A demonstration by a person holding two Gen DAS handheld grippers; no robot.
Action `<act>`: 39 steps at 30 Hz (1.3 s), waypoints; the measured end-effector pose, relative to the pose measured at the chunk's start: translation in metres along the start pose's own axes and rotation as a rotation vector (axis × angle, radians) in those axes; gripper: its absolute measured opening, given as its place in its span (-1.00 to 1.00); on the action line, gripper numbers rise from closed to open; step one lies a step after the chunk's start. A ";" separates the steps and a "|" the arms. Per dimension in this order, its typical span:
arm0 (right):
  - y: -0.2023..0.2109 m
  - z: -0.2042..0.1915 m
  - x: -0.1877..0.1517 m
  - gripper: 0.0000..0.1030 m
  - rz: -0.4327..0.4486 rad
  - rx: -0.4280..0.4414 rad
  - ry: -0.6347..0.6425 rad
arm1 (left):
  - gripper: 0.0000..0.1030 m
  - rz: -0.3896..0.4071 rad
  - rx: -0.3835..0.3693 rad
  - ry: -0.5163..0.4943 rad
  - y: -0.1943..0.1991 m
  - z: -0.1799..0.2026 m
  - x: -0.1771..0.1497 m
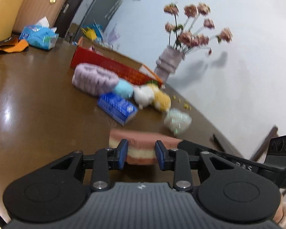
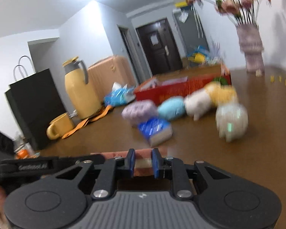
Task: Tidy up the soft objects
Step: 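Grasp the pink-brown sponge block with the right tool, then carry the sponge block into the box and open the right tool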
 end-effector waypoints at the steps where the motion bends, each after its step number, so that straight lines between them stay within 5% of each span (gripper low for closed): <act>1: 0.007 -0.001 -0.009 -0.59 -0.008 0.009 -0.021 | -0.36 -0.021 -0.009 -0.008 0.003 -0.001 -0.006; 6: 0.034 -0.004 -0.018 -0.54 -0.005 0.040 -0.060 | -0.21 -0.018 -0.041 -0.125 0.024 0.006 -0.021; 10: 0.036 0.000 -0.005 -0.41 0.028 0.076 -0.091 | -0.10 -0.027 -0.039 -0.071 0.020 0.004 -0.009; 16: 0.011 0.015 -0.007 -0.40 -0.035 0.045 -0.152 | -0.10 -0.105 -0.051 0.028 0.000 -0.006 -0.003; 21: -0.001 0.031 -0.013 -0.41 -0.089 0.077 -0.214 | -0.49 -0.149 -0.030 0.038 -0.016 -0.009 -0.001; 26: -0.002 0.036 0.002 -0.47 -0.096 0.074 -0.214 | -0.55 -0.147 -0.045 0.052 -0.024 -0.004 0.016; 31: -0.011 0.034 0.074 -0.47 -0.016 0.074 -0.116 | -0.55 -0.018 -0.090 0.007 -0.030 0.015 0.086; 35: -0.045 0.041 0.162 -0.47 0.056 0.066 -0.006 | -0.55 0.082 -0.067 -0.065 -0.062 0.027 0.184; 39: -0.110 0.073 0.245 -0.47 0.054 0.019 0.015 | -0.55 0.061 -0.041 -0.040 -0.130 0.018 0.267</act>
Point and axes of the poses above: each gripper's, at about its wrist camera, not at the fingertips, and y roughly against the way its jaws point, z to its right, x to its top, the point moved 3 cm from there along -y, roughly the way its jaws point, and after that the axes turned 14 degrees about x, right-handed, at the moved point
